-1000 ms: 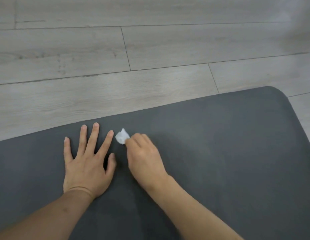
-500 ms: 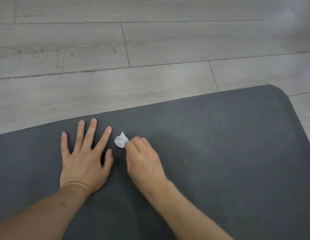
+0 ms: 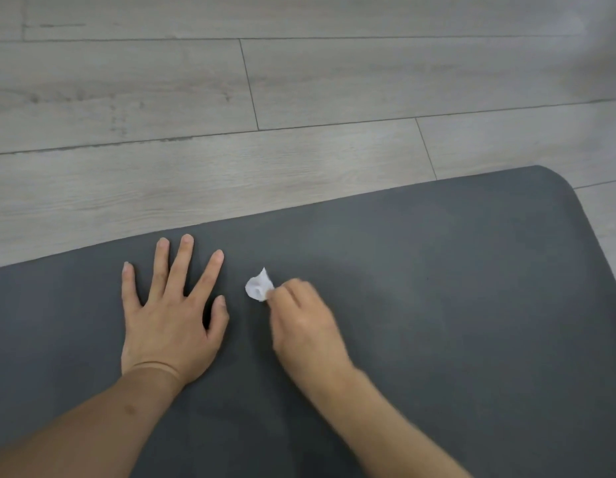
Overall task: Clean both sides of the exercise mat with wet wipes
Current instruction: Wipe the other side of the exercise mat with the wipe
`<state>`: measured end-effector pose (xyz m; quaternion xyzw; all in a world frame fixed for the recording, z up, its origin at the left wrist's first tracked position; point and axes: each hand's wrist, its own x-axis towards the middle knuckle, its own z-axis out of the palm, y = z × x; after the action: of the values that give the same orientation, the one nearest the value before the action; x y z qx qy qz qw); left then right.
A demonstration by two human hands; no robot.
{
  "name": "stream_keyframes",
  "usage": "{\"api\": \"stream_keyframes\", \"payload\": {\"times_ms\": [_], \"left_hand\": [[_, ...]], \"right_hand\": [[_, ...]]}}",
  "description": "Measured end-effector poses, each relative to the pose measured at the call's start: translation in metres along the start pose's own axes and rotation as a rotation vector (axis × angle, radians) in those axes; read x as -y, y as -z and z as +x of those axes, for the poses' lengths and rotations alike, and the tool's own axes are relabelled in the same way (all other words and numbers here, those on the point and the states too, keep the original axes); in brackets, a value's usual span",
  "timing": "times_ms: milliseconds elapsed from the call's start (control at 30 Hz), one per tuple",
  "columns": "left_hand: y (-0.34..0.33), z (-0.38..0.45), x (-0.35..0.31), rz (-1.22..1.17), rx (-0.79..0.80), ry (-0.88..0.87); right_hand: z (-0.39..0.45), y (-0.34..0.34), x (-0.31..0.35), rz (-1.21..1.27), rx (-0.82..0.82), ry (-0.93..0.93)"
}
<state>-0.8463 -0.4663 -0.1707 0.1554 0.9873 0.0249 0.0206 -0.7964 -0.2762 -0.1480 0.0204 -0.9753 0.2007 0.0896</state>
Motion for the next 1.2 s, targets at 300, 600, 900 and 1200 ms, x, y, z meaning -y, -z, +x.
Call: {"api": "stream_keyframes", "payload": {"times_ms": [300, 600, 900, 1200], "left_hand": [[0.000, 0.000, 0.001, -0.002, 0.013, 0.004], [-0.001, -0.001, 0.000, -0.001, -0.005, 0.000], [-0.002, -0.001, 0.000, -0.024, -0.005, 0.013], [-0.001, 0.001, 0.000, -0.018, 0.004, 0.026]], "right_hand": [[0.015, 0.048, -0.099, -0.220, -0.322, -0.586], [0.009, 0.047, -0.109, -0.247, -0.109, -0.246], [-0.033, -0.004, 0.027, -0.054, -0.023, -0.110], [-0.009, 0.074, -0.135, -0.237, -0.271, -0.652]]}}
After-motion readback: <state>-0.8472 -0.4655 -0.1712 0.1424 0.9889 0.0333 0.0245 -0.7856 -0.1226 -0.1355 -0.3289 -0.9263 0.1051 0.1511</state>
